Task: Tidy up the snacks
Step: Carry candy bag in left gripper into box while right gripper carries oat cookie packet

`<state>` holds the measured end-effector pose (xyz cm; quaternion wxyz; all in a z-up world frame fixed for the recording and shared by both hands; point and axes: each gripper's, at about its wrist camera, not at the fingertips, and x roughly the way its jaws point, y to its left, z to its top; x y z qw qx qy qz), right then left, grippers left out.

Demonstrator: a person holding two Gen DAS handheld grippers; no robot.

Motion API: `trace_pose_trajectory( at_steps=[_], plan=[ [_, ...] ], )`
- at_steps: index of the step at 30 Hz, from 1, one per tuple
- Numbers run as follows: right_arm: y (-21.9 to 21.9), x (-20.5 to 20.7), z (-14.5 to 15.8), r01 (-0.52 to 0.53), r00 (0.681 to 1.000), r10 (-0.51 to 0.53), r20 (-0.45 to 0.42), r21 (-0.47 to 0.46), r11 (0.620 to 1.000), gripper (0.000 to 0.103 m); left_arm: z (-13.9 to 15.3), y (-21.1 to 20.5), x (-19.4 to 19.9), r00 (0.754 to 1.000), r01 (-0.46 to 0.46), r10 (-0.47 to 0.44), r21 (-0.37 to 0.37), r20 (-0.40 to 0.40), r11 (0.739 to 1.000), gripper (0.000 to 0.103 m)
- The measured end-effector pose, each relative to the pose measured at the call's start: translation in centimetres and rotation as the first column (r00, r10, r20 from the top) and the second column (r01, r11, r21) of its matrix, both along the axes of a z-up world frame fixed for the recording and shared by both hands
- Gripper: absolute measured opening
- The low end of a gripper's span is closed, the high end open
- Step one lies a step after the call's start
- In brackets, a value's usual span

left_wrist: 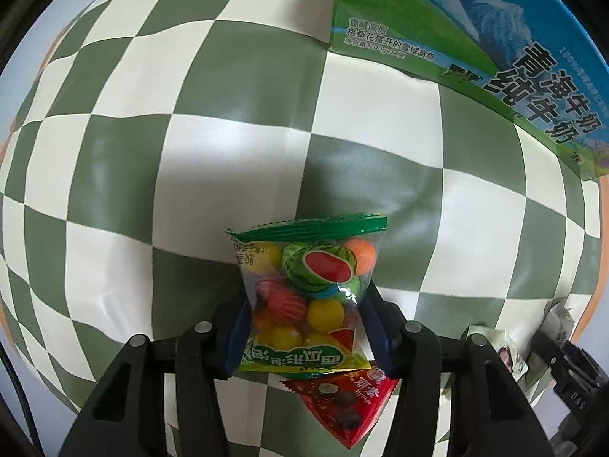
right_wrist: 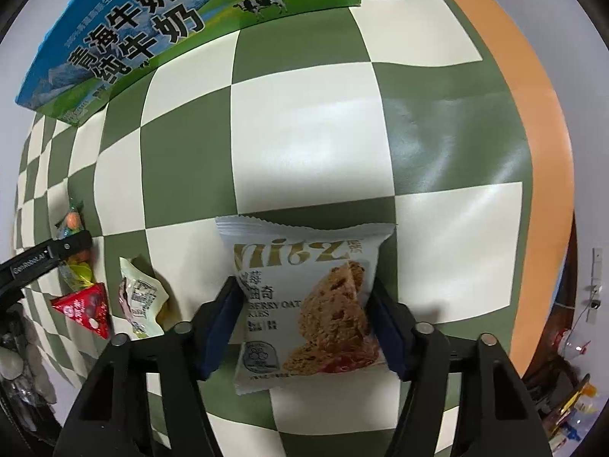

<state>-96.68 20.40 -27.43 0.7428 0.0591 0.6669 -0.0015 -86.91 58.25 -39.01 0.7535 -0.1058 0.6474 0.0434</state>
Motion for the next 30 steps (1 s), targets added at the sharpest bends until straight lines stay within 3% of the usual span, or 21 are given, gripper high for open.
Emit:
trace_pose_trajectory(
  at_steps=[6,9,14,19,24,30],
  plan=[
    [0.1,-1.0,1.3,-0.001,1.0,0.0,0.025,0.046,0.999,0.059,1.5,-0.7,-2.6,1.0,0.008,-0.008,-0.018,0.015,1.0,0.05],
    [0.3,-1.7,2.4,0.004,0.999,-0.007,0.032,0.116,0.993,0.058,3.7,-0.8,-3.7,0.999,0.01,-0.008,-0.037,0.044,0.999,0.05],
    [1.6,-1.1,6.9,-0.03,0.995,0.008,0.103,0.206,0.978,0.058,9.4,-2.0,-2.9,0.989,0.038,-0.027,-0.081,0.143,0.996,0.05],
    [2.5,1.9,13.7,-0.102,0.974,0.043,0.224,0.259,0.96,0.058,15.6,-3.7,2.0,0.967,0.112,-0.08,-0.119,0.243,0.987,0.05],
    [3.1,7.3,19.9,-0.157,0.935,0.074,0.345,0.217,0.963,0.058,20.8,-4.9,7.8,0.939,0.184,-0.145,-0.099,0.313,0.978,0.05],
    [3.1,16.5,22.4,-0.148,0.924,0.091,0.372,0.126,0.981,0.058,21.8,-6.6,17.8,0.943,0.232,-0.207,-0.07,0.261,0.97,0.05]
  ],
)
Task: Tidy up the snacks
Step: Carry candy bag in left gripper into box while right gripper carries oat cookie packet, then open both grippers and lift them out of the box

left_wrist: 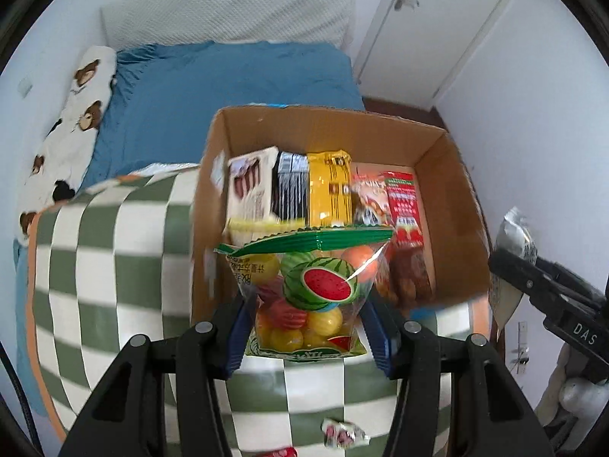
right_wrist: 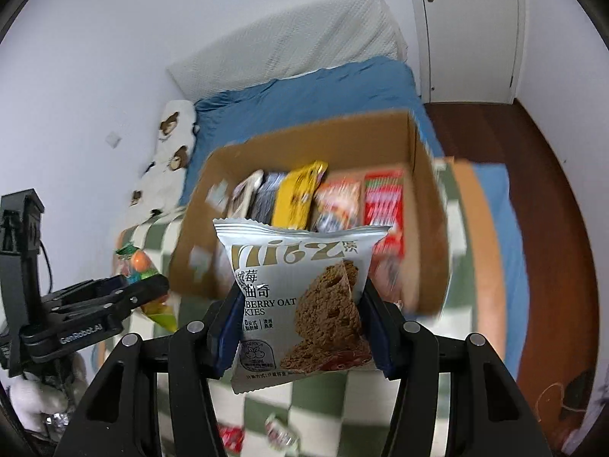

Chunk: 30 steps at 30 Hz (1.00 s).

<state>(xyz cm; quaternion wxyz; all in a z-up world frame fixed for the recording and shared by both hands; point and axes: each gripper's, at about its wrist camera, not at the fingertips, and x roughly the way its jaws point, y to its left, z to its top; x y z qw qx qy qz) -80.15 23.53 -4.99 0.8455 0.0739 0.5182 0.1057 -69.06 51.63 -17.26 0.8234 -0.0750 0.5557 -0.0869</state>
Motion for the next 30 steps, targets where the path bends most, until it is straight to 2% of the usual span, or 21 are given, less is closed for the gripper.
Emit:
trace_pose_trajectory(
  at_steps=[4,9,15,20,23,25,28,30],
  plan=[
    [-0.2,6.0,-1.3,0.021,0.998,-0.023,-0.061,-0.03,0.999,0.058,-2.1,-0.7,6.1,0.995,0.013,-0.013,0.001,-0.099,1.0,0.05],
    [0.6,11.5,-4.6,0.017,0.99,-0.026,-0.14,-0.063,0.998,0.058,-5.2,-1.0,11.4,0.981,0.01,-0.009,0.005,-0.196,1.0,0.05],
    [1.1,14.8,-8.2,0.017,0.98,-0.03,-0.194,-0.07,0.997,0.058,-8.2,-1.4,14.5,0.962,0.004,-0.002,0.007,-0.272,1.0,0.05],
    [1.6,17.1,-10.5,0.011,0.976,-0.026,-0.218,-0.073,0.997,0.058,-9.8,-2.0,15.5,0.947,0.025,-0.026,-0.005,-0.32,1.0,0.051],
    [1.6,17.6,-12.4,0.0,0.96,-0.023,-0.28,-0.083,0.997,0.062,-10.3,-1.8,15.6,0.938,0.002,-0.008,-0.018,-0.348,1.0,0.063],
    [1.5,17.8,-13.1,-0.001,0.956,-0.032,-0.293,-0.111,0.994,0.083,-9.8,-1.7,15.5,0.946,-0.003,-0.005,-0.026,-0.325,1.0,0.073],
    [1.3,17.5,-13.2,0.008,0.956,-0.042,-0.29,-0.117,0.993,0.09,-8.7,-1.7,15.2,0.956,0.002,-0.006,-0.014,-0.293,1.0,0.089],
    [0.9,17.2,-12.9,0.018,0.958,-0.045,-0.285,-0.097,0.995,0.09,-7.9,-1.6,15.0,0.962,0.002,-0.005,-0.013,-0.272,1.0,0.09]
  ],
)
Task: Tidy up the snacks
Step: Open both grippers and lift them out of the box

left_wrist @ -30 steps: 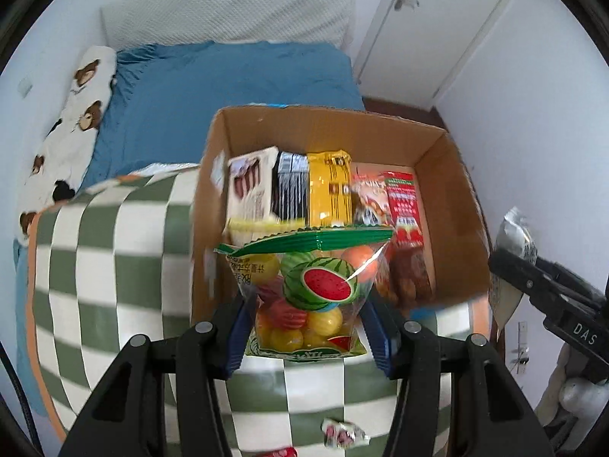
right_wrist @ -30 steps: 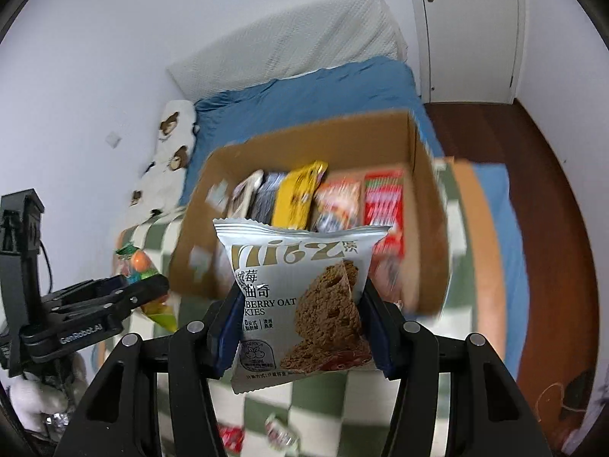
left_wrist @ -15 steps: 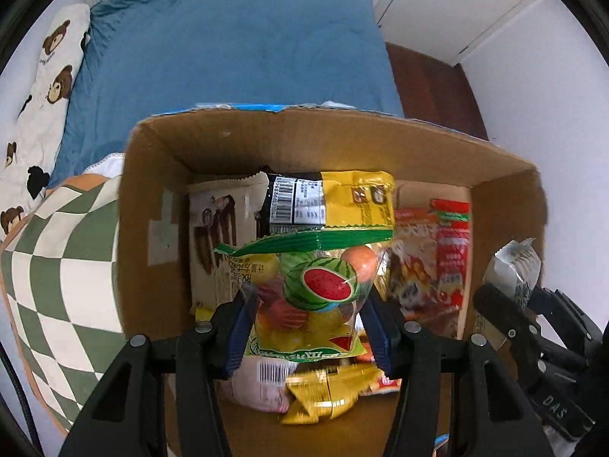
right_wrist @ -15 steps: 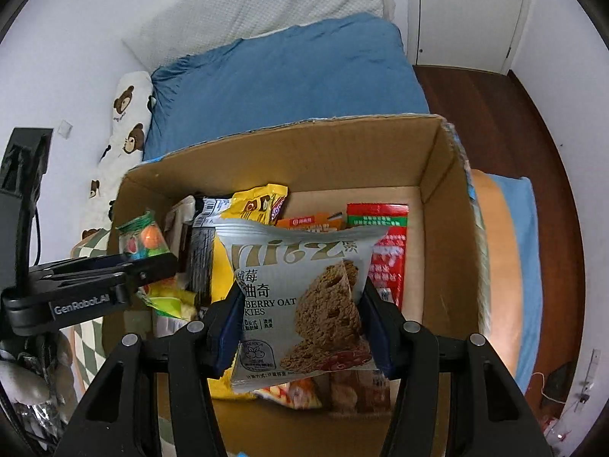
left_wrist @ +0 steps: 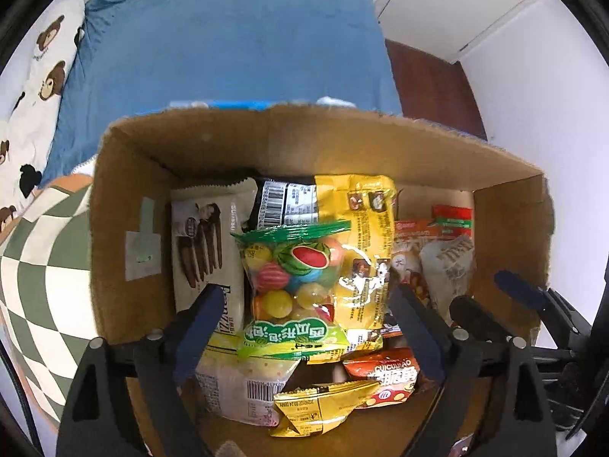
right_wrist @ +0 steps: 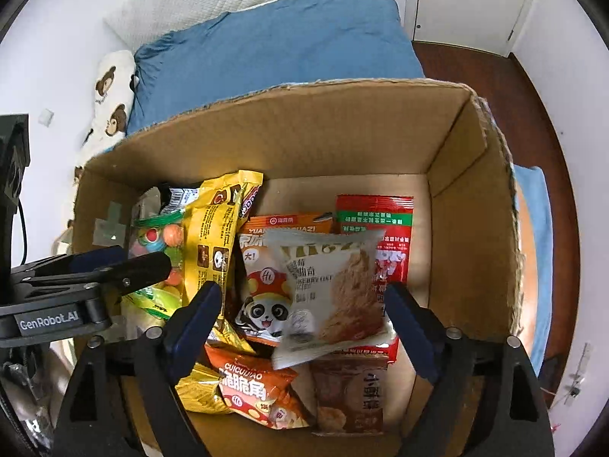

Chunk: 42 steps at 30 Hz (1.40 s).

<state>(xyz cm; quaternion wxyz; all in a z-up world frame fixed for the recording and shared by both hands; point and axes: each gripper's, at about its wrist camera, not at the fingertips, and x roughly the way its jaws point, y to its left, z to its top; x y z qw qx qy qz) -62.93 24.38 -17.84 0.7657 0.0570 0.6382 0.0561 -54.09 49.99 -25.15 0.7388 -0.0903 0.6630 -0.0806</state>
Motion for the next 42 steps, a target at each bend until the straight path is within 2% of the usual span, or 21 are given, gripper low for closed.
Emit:
trace_pose_trajectory(
  at_steps=[3,6,9,21,24,34,42],
  plan=[
    [-0.1,-0.5,0.6,0.0,1.0,0.0,0.012,0.006,1.0,0.096,1.7,-0.1,-0.9,0.999,-0.002,0.002,0.015,0.052,1.0,0.09],
    [-0.3,-1.6,1.9,0.005,0.999,-0.005,0.046,-0.001,1.0,0.096,3.5,-0.4,-2.3,0.992,0.003,-0.012,0.069,0.127,0.998,0.09],
    [-0.2,-3.1,3.1,-0.012,0.996,0.015,0.083,-0.035,0.999,0.096,5.1,-0.6,-4.4,0.981,0.007,-0.024,0.086,0.191,0.996,0.09],
    [-0.4,-11.0,7.1,-0.006,0.976,0.025,0.218,-0.09,0.996,0.096,7.5,-1.1,-12.5,0.94,-0.054,0.007,0.129,0.341,0.99,0.09],
    [-0.4,-13.1,8.5,-0.001,0.964,0.03,0.264,-0.109,0.994,0.097,8.5,-0.8,-14.3,0.925,-0.078,0.022,0.132,0.38,0.988,0.09],
    [-0.5,-19.9,13.6,0.032,0.911,0.021,0.412,-0.12,0.992,0.097,13.4,-0.3,-21.3,0.84,-0.132,0.041,0.13,0.542,0.983,0.09],
    [-0.7,-24.7,16.5,0.047,0.884,-0.008,0.467,-0.073,0.996,0.097,15.3,0.2,-25.5,0.81,-0.148,0.053,0.115,0.584,0.982,0.09]
  ],
)
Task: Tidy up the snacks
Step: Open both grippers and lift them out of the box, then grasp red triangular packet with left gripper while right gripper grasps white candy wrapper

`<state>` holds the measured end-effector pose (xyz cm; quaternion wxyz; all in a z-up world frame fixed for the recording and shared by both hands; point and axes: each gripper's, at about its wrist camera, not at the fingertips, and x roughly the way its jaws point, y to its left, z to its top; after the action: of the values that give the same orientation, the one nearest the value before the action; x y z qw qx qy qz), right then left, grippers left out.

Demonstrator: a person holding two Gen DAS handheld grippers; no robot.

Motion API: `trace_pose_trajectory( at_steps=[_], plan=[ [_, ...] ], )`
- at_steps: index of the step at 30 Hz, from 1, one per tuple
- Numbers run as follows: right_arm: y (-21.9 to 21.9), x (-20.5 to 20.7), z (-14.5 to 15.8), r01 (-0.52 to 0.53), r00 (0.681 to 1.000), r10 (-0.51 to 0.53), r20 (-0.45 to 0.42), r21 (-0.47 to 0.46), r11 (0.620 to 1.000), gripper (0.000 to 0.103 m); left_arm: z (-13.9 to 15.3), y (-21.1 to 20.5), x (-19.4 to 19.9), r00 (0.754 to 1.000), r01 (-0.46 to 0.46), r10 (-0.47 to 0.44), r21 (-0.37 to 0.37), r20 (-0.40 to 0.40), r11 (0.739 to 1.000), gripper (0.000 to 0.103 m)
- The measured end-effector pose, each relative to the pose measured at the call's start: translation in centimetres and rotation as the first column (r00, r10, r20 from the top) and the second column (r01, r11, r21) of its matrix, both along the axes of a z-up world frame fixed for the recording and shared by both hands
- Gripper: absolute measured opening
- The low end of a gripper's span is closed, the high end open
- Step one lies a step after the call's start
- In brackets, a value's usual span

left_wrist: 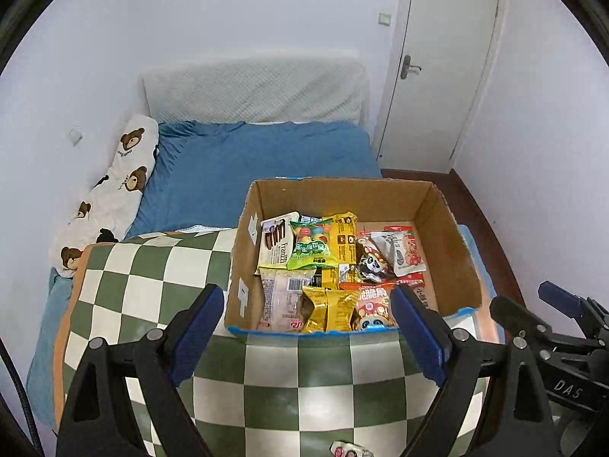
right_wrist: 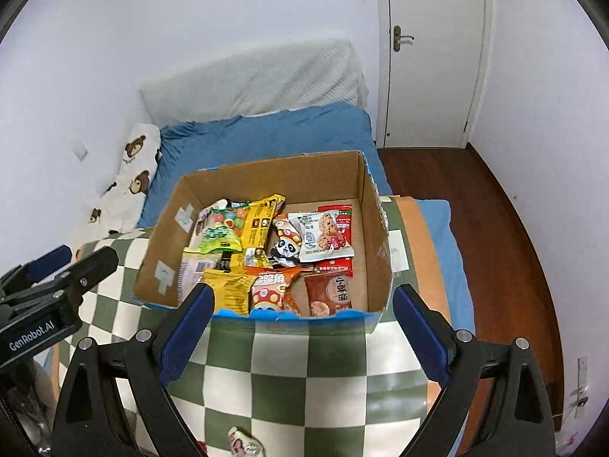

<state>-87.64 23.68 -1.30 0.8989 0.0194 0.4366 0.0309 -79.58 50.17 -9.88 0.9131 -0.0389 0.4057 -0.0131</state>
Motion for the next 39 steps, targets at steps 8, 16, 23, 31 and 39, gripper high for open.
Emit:
trace_pose_trajectory(
  at_steps=[8,16,23,31,39],
  plan=[
    [0.1,-4.4,2.5,-0.01,0.998,0.008,0.055,0.039,0.999,0.097,0.9,0.4,-4.1,1.0,-0.008,0.008,-0.012,0.022,1.0,0.09],
    [1.3,-8.5,-3.9,-0.068,0.987,0.09,-0.131,0.161,0.985,0.097,-5.4,2.9,-8.6,0.988,-0.06,0.057,-0.016,-0.144,0.998,0.09],
    [3.7,-10.6,-15.4,-0.058,0.906,0.158,-0.392,0.255,0.965,0.095,-14.8,6.0,-11.1,0.904,-0.133,0.081,-0.095,-0.419,0.986,0.09],
    [6.1,-10.4,-24.0,-0.029,0.846,0.154,-0.51,0.245,0.969,0.07,-21.5,6.6,-12.9,0.808,-0.218,0.071,-0.186,-0.584,0.958,0.09],
    [7.0,-11.7,-25.1,-0.076,0.866,0.152,-0.476,0.174,0.982,0.045,-24.6,4.7,-12.0,0.771,-0.209,0.019,-0.225,-0.636,0.952,0.09]
  ],
)
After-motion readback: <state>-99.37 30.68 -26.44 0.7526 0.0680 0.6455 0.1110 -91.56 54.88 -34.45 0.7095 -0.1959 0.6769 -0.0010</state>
